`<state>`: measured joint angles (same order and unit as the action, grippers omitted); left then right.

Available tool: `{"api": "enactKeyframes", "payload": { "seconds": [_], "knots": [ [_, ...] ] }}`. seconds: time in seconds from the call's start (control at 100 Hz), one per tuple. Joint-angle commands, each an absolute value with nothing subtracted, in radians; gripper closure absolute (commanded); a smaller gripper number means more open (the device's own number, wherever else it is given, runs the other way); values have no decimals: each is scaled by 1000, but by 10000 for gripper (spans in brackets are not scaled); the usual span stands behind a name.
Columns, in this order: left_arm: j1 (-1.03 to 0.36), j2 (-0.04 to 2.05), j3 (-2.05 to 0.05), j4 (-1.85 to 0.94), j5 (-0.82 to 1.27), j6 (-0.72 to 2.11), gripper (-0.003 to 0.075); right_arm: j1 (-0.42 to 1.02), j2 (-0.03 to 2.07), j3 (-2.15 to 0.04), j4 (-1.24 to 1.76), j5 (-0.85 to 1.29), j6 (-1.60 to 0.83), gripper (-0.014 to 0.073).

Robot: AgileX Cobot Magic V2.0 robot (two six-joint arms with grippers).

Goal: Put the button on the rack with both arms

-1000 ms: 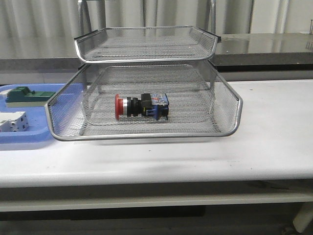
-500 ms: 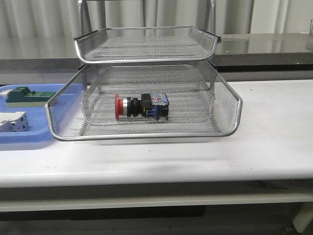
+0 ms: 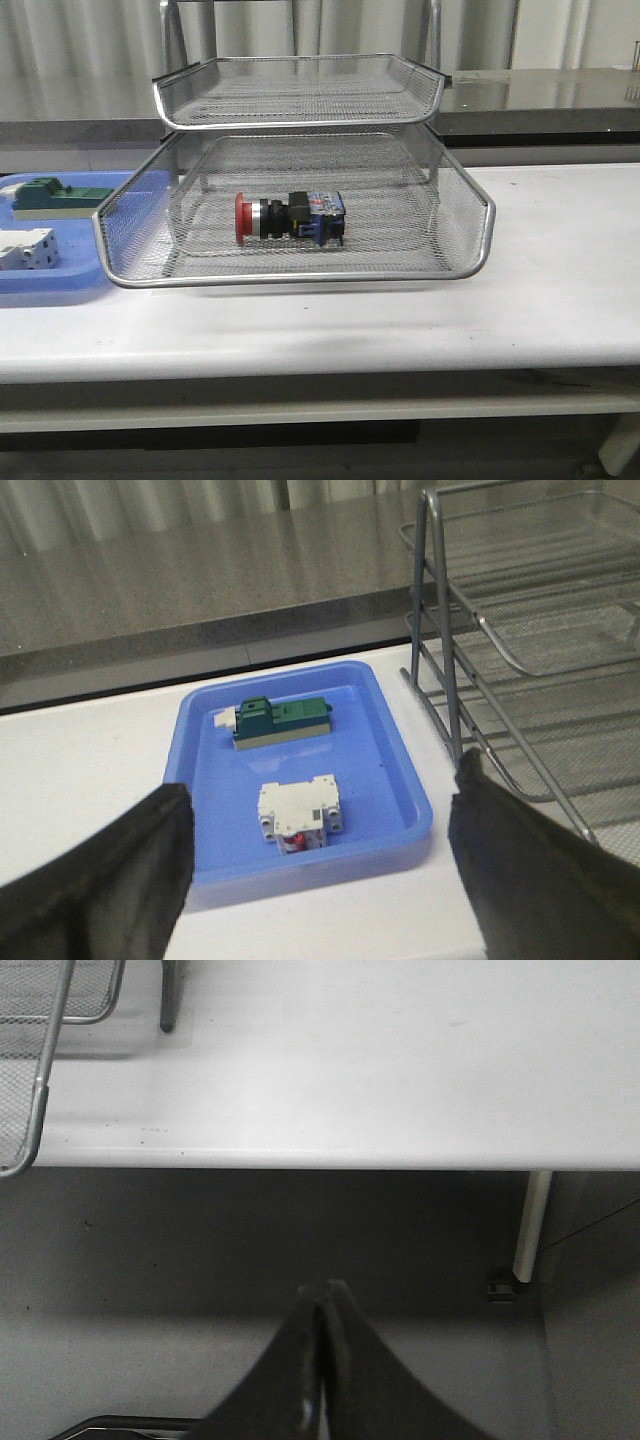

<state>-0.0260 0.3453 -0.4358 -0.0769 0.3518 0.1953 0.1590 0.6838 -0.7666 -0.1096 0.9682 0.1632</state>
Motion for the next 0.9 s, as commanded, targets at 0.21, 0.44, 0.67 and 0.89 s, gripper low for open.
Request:
{"api": "enactKeyframes", "payload": {
  "seconds": [0.21,0.44,0.67,0.89],
  "knots": [
    [-24,348,-324,-91,-16,186,206,156,682,-803,-127,917,163,662],
    [-24,348,-312,-91,-21,186,206,156,682,-803,-127,919,163,662],
    [-24,348,-312,-91,-21,186,293,156,682,-803,-127,919,163,662],
    [-24,348,-312,-91,-21,186,515,156,682,-803,-127,919,163,662]
  ]
}}
